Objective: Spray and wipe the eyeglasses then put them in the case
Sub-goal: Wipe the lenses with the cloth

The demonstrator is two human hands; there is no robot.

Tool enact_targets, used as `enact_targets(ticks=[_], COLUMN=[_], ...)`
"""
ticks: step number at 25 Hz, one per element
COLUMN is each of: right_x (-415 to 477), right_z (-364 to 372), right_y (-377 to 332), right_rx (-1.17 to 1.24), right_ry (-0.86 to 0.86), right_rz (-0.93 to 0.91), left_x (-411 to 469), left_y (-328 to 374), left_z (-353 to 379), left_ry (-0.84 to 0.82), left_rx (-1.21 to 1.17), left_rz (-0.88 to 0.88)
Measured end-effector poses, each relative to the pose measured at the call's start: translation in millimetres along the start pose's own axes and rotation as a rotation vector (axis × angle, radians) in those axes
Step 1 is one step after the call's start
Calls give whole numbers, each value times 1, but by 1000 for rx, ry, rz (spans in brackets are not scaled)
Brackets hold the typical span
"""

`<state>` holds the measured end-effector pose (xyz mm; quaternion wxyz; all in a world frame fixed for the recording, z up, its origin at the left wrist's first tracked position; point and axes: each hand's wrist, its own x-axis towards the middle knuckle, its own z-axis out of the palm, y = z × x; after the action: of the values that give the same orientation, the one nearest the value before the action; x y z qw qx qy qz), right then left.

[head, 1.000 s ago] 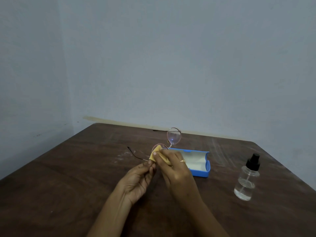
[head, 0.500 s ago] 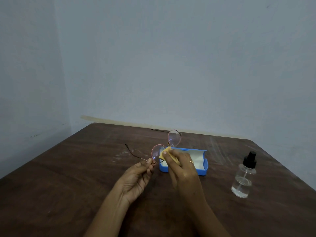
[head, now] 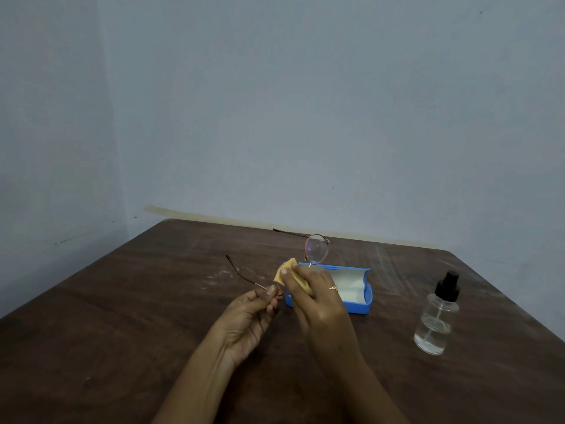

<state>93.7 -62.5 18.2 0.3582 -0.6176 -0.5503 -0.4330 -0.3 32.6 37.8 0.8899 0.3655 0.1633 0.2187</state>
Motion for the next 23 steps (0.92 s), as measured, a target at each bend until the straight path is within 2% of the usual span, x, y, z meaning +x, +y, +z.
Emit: enact_targets(ticks=[8,16,23], right_x=[-5,-7,-5], right_z=[-3,-2,-3], right_y=[0,6,7], right_rx=[14,9,4], right_ry=[-104,-32,3], right_rz=[-40,70,64], left_x=[1,0,2], left_y=[3,2,-1], left_z=[-3,-4,-5], left_ry=[30,16,-4], left_rx=[-135,-37,93], left_rz=[15,10,10])
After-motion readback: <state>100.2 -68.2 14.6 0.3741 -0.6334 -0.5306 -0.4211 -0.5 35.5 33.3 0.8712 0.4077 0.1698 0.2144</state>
